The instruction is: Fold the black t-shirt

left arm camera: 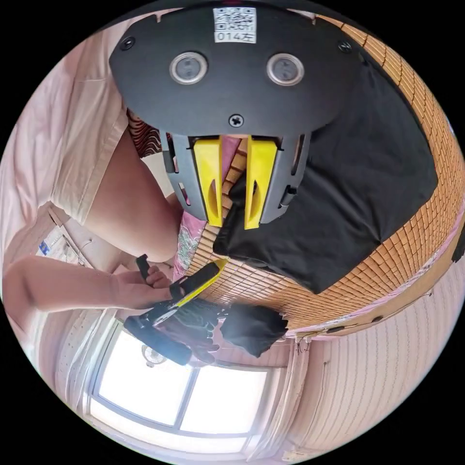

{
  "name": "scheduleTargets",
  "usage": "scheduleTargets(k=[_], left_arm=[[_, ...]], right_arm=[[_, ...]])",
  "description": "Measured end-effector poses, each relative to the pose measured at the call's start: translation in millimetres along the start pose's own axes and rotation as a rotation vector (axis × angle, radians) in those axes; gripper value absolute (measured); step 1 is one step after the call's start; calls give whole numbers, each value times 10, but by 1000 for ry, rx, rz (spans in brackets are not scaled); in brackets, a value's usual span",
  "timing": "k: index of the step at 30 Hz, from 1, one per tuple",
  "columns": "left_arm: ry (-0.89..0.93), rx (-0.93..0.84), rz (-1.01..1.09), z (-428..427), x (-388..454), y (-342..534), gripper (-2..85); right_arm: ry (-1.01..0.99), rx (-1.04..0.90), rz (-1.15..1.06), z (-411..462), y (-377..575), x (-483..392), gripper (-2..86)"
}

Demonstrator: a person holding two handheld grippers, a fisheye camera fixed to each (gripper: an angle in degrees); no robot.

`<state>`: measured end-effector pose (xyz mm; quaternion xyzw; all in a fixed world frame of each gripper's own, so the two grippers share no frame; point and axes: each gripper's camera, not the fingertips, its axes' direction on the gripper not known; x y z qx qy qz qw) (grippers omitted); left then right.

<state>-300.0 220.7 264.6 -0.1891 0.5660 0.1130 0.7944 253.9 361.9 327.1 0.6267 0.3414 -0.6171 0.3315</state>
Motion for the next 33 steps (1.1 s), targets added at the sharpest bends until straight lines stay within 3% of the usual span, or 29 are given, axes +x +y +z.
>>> scheduleTargets(k=[3, 6, 13, 15, 17, 22, 28, 33], left_arm=[[3, -34, 27, 137, 80, -128, 99], [11, -63, 26, 286, 95, -266, 127], [13, -151, 33, 702, 114, -602, 160], [7, -177, 34, 794, 127, -678, 139], [-88, -195, -6, 789, 124, -760, 13], [0, -176, 7, 499, 152, -707, -7], [168, -209, 18, -113, 290, -263, -9], [173, -280, -23, -417, 349, 30, -9]], right_arm=[[-53, -32, 31, 47, 177, 229, 88], [-123, -88, 26, 63, 252, 423, 16], [-399, 99, 88, -322, 567, 961, 1], [-495, 159, 81, -440, 638, 1041, 2], [-583, 229, 59, -565, 722, 1102, 8], [-565, 379, 156, -689, 998, 1407, 75], [-431, 341, 285, -598, 1075, 1598, 131], [-308, 314, 300, -449, 884, 1565, 135]])
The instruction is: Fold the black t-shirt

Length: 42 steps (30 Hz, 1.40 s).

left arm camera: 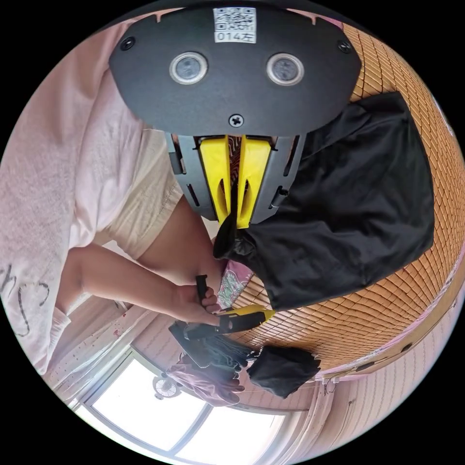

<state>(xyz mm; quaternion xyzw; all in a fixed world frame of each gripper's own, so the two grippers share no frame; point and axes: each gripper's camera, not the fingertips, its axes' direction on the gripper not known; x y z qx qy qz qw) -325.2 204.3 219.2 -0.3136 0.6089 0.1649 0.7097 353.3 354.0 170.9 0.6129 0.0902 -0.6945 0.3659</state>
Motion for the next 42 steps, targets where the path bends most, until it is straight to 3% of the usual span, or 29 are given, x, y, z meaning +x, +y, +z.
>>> scheduleTargets(k=[4, 9, 18, 23, 31, 35, 42], left_arm=[[-2, 4, -36, -177, -8, 139, -9], [13, 40, -6, -405, -1, 133, -9], [294, 426, -152, -972, -106, -30, -9], [95, 458, -266, -1269, -403, 141, -9], [-19, 433, -563, -1287, -1035, 501, -9], [-62, 401, -761, -1197, -1316, 686, -7], [-127, 364, -902, -1317, -1389, 879, -6]], right_arm=[[21, -75, -42, 219, -94, -59, 32], [-126, -40, -3, -110, -106, 46, 11], [-159, 135, -31, -1204, -468, -257, 7], [-105, -12, -196, -608, -1016, -901, 7], [48, -255, -264, 964, -1447, -1699, 9], [45, -227, -273, 1288, -1459, -2001, 11], [67, -164, -452, 1206, -1324, -2297, 6]])
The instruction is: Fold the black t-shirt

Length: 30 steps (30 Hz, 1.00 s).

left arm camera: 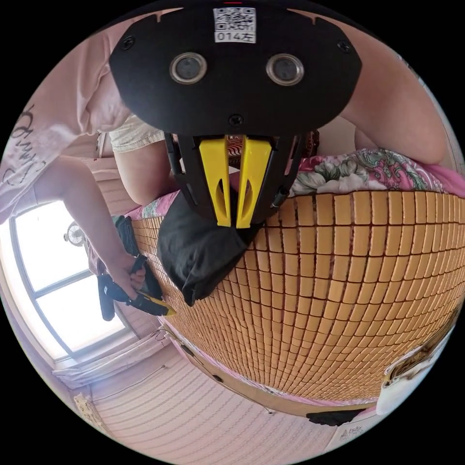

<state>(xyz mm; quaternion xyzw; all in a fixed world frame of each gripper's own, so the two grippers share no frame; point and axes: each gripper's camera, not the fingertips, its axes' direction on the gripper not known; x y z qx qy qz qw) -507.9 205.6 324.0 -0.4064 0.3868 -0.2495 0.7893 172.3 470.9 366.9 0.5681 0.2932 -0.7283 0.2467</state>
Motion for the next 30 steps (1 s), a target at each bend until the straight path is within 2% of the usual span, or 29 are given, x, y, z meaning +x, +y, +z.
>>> scheduleTargets(k=[5, 12, 16, 19, 22, 25, 30], left_arm=[[-75, 43, -57, -197, -33, 23, -10], [-52, 55, 86, -30, 363, -104, -9], [-181, -81, 102, 323, 416, -82, -8], [-147, -80, 98, 279, 422, -30, -2], [-153, -80, 121, 173, 498, 19, 26], [-191, -67, 167, 63, 616, 69, 74], [-251, -37, 189, 28, 750, 132, 107]], right_arm=[[69, -286, -182, 459, 46, -330, 0], [107, -273, -184, 863, -277, -619, -1], [91, -336, -141, 998, -369, -645, 2], [82, -289, -193, 809, -392, -737, 11], [147, -195, -235, 624, -353, -753, 56], [194, -242, -246, 707, -345, -692, 103], [176, -309, -278, 909, -303, -734, 91]])
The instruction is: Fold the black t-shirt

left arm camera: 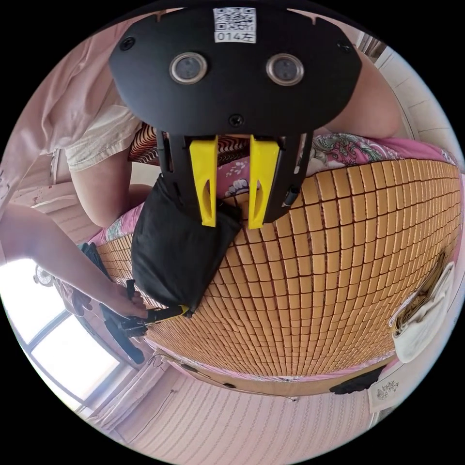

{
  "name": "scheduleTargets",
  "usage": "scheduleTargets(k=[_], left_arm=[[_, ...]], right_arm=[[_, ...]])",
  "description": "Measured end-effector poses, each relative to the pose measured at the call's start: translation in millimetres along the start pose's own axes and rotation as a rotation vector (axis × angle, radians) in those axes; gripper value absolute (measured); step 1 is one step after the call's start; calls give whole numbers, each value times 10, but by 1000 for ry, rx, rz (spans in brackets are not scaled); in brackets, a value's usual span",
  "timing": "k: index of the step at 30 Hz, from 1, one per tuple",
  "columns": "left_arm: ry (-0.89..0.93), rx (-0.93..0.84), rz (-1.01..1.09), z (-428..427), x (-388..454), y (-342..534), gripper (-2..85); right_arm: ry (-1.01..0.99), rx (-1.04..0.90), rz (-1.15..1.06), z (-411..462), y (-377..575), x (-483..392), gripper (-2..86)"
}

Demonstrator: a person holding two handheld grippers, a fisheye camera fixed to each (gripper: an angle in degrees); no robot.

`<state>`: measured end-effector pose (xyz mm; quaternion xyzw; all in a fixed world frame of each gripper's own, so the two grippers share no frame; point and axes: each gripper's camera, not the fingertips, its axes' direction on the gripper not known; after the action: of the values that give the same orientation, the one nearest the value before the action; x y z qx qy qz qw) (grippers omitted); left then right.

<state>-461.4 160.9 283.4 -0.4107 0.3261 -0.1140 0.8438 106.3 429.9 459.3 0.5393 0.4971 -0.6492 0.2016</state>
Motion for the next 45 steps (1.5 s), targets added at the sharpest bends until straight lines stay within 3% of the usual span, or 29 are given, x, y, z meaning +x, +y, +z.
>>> scheduleTargets(k=[6, 10, 12, 17, 25, 32, 39, 41, 45], left_arm=[[62, -63, -58, 141, 121, 105, 99], [-23, -52, -22, 91, 248, 216, 36], [17, -37, -18, 30, 240, 263, 4], [81, 99, 83, -381, 422, 455, -9], [133, 281, 287, -1195, 833, 738, -10], [178, 441, 402, -1835, 1302, 427, -10], [363, 529, 554, -1893, 2111, -461, -9], [508, 527, 584, -1717, 2476, -969, -9], [530, 520, 516, -1175, 3076, -1994, -1]], right_arm=[[68, -4, -114, 20, 100, -286, 55], [111, 14, -172, -20, 240, -445, 29], [110, 52, -178, -96, 348, -480, 24], [-43, 322, -45, -664, 957, -326, 18], [-105, 651, 82, -1519, 2060, -277, 18], [-23, 843, 109, -2100, 2649, -136, 18], [145, 835, 128, -2844, 2697, 680, 23], [176, 732, 163, -3248, 2449, 1260, 29], [289, 464, 299, -3469, 1570, 2384, 61]])
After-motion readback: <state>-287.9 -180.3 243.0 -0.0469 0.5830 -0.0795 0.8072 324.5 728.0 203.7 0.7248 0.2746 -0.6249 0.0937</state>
